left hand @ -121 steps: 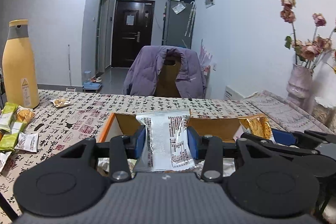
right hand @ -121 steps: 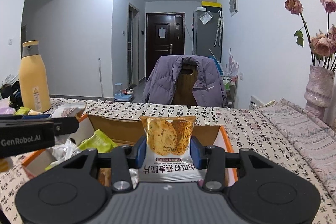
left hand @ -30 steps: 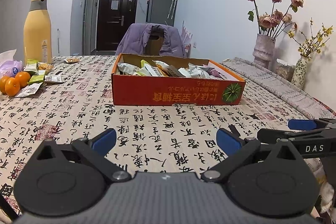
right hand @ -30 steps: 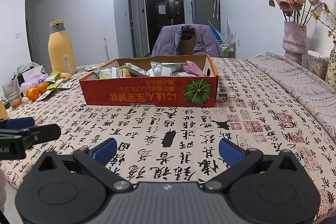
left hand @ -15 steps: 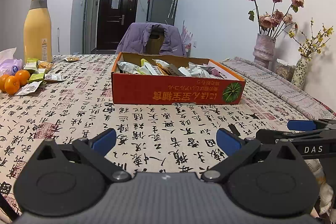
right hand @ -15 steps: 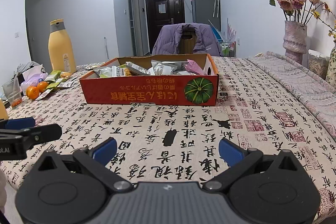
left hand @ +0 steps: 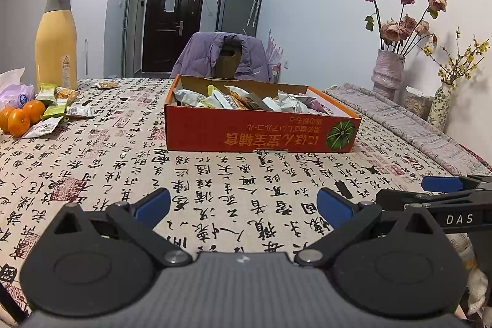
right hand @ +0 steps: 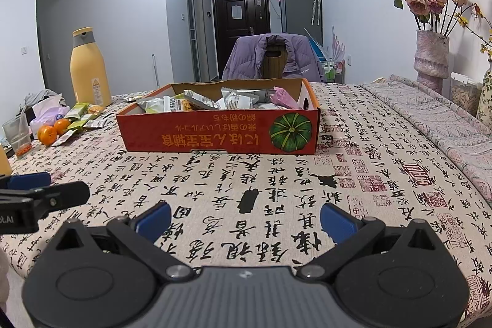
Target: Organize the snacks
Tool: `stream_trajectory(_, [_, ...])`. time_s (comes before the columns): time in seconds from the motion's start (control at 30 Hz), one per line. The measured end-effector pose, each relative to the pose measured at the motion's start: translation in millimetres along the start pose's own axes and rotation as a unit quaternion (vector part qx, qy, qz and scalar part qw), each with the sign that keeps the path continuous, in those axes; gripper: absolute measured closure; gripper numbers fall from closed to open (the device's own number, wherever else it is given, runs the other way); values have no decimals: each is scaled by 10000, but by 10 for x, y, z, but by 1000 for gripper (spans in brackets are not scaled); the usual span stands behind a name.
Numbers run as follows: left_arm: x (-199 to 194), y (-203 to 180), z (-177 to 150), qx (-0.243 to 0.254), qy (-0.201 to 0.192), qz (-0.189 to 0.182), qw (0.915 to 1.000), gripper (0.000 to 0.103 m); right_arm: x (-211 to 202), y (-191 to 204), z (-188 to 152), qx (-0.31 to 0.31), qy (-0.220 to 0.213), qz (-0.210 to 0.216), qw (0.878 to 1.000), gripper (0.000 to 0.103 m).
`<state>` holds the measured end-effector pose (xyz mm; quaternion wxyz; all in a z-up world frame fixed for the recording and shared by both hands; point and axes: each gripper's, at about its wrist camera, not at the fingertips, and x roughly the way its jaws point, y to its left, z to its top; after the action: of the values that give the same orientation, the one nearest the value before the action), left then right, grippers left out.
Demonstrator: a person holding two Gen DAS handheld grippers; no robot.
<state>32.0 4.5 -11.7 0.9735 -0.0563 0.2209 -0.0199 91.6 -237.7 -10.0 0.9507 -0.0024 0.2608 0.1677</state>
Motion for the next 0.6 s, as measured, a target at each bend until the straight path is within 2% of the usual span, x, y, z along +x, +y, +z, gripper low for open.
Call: stream_trajectory(0.6, [-7, 13, -18, -47, 19, -114, 9999, 0, 17, 19, -55, -8, 40, -7, 10000, 0])
